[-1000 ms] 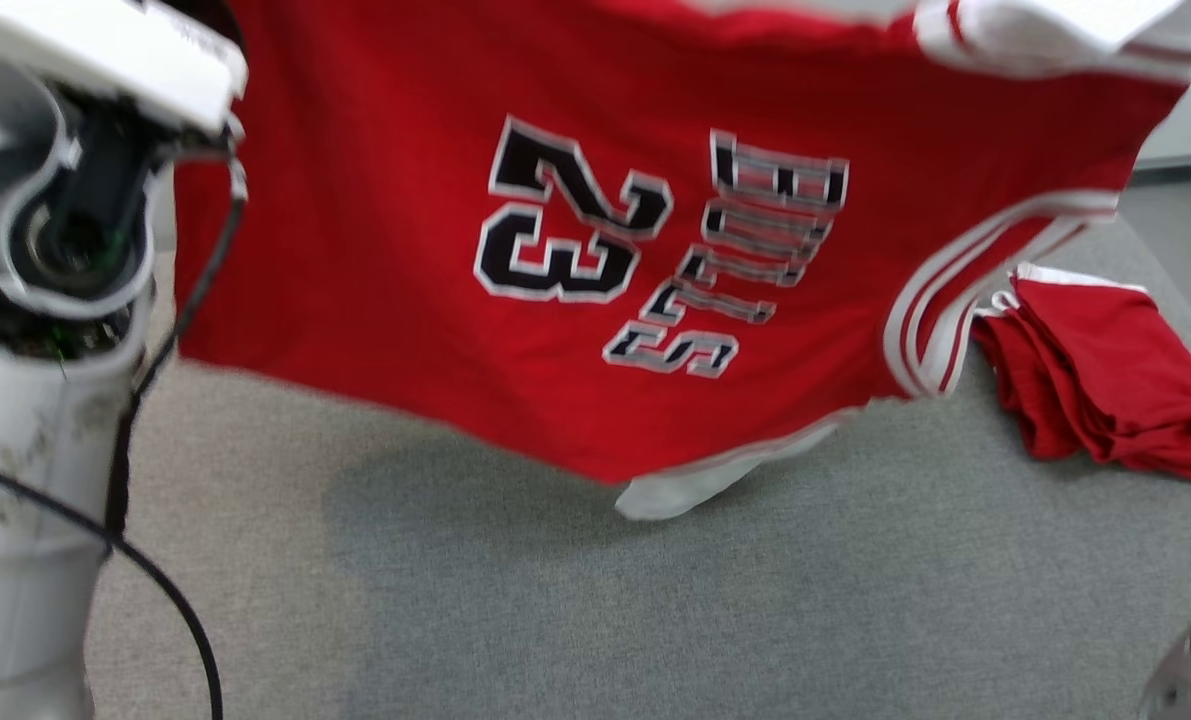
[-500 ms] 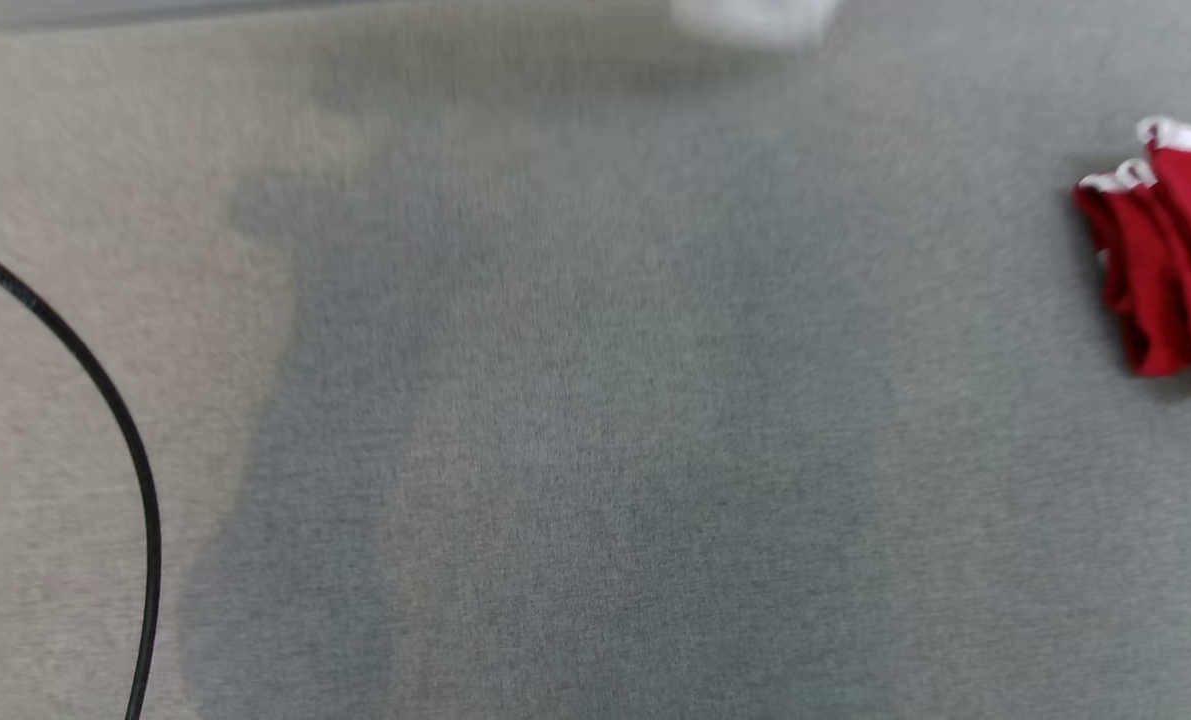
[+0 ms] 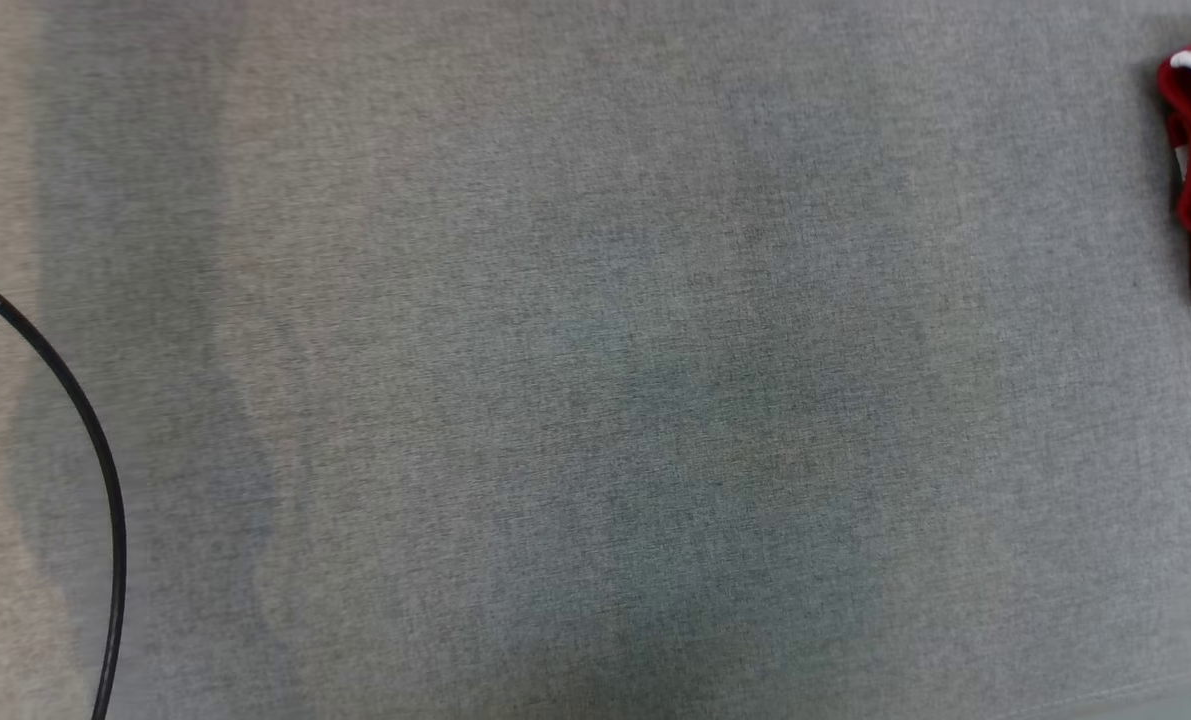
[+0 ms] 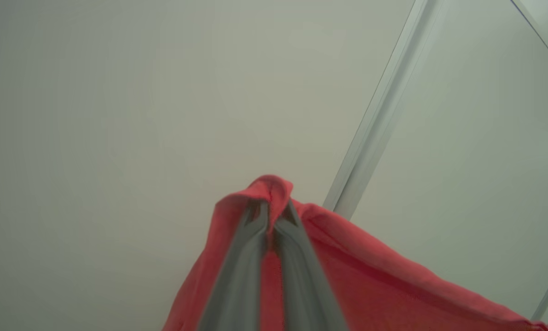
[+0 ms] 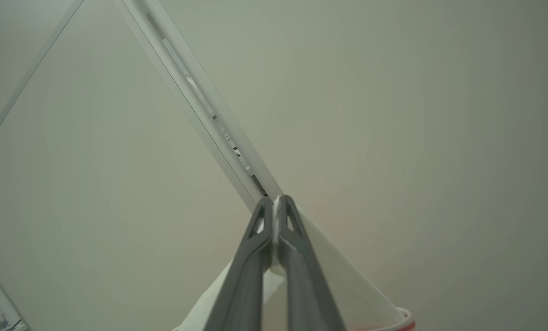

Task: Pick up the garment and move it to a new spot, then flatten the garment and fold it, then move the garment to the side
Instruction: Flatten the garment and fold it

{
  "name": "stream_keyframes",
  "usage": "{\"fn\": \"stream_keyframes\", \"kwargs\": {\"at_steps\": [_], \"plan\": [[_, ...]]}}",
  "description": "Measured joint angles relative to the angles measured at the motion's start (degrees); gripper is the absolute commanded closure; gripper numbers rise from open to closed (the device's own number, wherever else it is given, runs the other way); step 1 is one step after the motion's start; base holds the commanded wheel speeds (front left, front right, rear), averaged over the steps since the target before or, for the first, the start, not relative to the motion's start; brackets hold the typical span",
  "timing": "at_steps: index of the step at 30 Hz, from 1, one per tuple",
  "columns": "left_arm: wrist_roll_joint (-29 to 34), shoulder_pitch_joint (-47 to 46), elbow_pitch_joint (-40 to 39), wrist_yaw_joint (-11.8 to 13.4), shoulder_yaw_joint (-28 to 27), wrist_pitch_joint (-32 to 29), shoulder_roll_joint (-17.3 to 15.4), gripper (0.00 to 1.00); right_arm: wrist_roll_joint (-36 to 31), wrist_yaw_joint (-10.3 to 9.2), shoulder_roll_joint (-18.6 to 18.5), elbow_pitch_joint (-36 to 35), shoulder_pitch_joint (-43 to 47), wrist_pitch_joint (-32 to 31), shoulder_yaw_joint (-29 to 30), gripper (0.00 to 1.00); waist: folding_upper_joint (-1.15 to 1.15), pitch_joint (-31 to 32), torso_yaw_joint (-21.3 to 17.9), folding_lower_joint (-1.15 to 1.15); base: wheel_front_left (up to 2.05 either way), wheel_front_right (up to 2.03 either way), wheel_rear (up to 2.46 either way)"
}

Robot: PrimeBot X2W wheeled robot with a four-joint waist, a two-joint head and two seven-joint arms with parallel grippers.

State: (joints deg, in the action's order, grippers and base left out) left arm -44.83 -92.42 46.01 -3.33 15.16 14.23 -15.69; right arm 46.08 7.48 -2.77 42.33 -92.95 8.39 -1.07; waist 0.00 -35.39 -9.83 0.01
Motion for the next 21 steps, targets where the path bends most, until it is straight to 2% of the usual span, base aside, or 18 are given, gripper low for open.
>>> {"fn": "stream_keyframes", "kwargs": {"at_steps": [5, 10, 15, 16, 21], "plan": [[-1.2, 4.0, 1.3, -2.7, -1.4, 0.6, -0.3, 1.0, 4.8, 0.0, -1.9, -6.6, 7.0, -0.8, -6.1, 1.0, 0.0, -1.5, -1.1, 0.0, 0.0, 0.0, 0.0], [-4.9, 12.0, -2.7, -3.8, -2.0, 0.8, 0.0, 1.0, 10.6, 0.0, -5.8, -15.5, 18.1, -2.1, -9.7, 1.0, 0.0, 0.5, -0.1, 0.0, 0.0, 0.0, 0.0], [-10.1, 25.4, -11.1, -4.0, -1.2, -0.6, -2.1, 1.0, 15.4, 0.0, -9.5, -24.3, 33.0, -3.9, -10.7, 1.0, 0.0, 3.8, 1.2, 0.0, 0.0, 0.0, 0.0], [-12.2, 31.5, -15.7, -4.0, -0.7, -1.5, -3.0, 1.0, 17.2, 0.0, -10.3, -27.9, 39.7, -4.7, -10.4, 1.0, 0.0, 5.4, 1.7, 0.0, 0.0, 0.0, 0.0], [-16.5, 49.4, -27.2, -4.0, 0.1, -3.0, -4.2, 1.0, 20.7, 0.0, -11.1, -36.1, 57.3, -6.8, -7.9, 1.0, 0.0, 9.8, 3.2, 0.0, 0.0, 0.0, 0.0]]}}
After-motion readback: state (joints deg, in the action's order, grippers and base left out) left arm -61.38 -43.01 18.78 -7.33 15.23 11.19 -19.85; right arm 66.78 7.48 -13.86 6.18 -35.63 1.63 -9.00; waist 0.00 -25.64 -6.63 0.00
